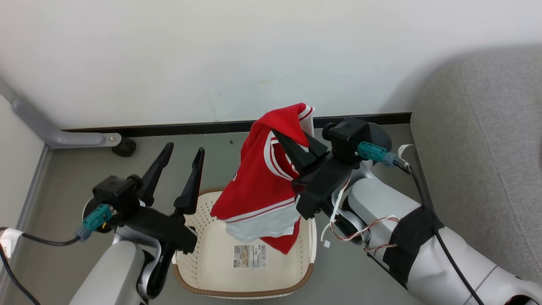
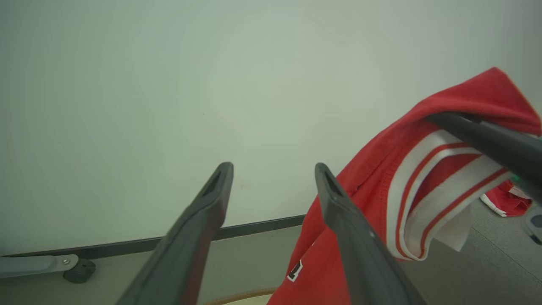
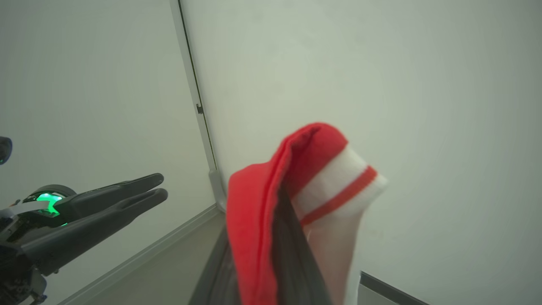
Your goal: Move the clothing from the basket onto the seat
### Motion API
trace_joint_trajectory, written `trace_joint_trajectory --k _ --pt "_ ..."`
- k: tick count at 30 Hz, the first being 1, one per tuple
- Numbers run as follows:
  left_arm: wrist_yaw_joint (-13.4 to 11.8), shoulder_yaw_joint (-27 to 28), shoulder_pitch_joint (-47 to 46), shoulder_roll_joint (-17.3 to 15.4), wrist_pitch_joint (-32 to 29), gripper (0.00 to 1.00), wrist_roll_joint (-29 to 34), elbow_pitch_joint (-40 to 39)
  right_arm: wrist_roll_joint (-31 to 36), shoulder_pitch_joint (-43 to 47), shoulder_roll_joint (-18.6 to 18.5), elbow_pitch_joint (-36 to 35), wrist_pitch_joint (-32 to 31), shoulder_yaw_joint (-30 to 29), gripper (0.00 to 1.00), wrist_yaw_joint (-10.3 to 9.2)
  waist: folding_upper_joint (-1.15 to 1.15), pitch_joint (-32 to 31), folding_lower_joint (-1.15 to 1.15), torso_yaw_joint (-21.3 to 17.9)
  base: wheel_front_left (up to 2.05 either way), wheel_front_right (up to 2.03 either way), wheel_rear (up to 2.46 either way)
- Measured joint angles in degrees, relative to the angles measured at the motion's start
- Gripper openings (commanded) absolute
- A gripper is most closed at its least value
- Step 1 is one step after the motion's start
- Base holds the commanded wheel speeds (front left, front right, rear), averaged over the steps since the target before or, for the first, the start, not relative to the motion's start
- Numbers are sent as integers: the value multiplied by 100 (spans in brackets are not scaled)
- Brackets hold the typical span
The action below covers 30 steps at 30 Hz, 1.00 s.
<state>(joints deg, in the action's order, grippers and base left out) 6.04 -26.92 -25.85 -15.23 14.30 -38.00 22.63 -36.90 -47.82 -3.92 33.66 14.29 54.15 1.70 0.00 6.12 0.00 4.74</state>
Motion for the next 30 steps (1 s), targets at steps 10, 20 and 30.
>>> trace_joint_trajectory --k 10,20,30 --pt "-23 64 417 88 1 100 167 54 14 14 1 77 -1 -270 0 0 0 -108 0 -138 0 0 0" --pt "3 99 778 112 0 100 318 -287 171 0 1 208 0 -549 0 15 0 -198 0 -386 0 0 0" --pt "55 -11 922 170 0 100 464 -693 483 -119 -230 174 0 -797 0 18 0 -241 0 -952 0 0 0"
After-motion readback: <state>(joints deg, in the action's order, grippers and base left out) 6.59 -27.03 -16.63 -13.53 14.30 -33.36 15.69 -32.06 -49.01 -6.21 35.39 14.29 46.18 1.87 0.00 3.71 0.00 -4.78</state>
